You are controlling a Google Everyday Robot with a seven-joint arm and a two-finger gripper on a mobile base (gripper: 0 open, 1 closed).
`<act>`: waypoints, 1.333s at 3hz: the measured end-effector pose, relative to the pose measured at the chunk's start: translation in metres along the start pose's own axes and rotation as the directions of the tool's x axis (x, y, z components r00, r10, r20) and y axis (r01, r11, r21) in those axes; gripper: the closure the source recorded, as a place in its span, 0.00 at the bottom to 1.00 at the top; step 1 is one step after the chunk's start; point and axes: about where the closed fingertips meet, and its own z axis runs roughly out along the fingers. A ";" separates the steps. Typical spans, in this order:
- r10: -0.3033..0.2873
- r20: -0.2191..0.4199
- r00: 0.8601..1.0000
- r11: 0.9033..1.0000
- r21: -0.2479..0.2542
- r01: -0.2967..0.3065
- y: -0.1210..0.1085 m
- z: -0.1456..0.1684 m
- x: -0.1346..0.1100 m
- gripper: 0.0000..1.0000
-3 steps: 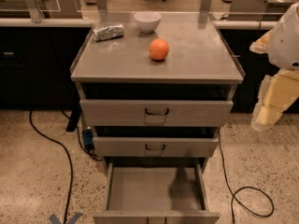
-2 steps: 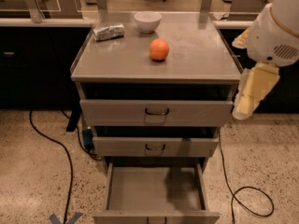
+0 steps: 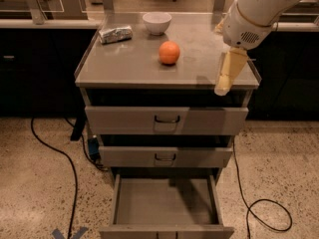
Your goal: Place orange into bottom drawer
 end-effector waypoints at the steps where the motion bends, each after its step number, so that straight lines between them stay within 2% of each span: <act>1: -0.003 0.002 1.000 1.000 0.003 0.003 -0.001 0.001 -0.001 0.00; 2: -0.030 0.007 1.000 0.999 0.017 0.029 -0.014 0.008 -0.008 0.00; 4: -0.096 0.012 0.995 0.994 0.050 0.095 -0.069 0.033 -0.022 0.00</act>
Offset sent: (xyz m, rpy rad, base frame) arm 0.0335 0.0137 0.0009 -0.0093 -0.0511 0.0489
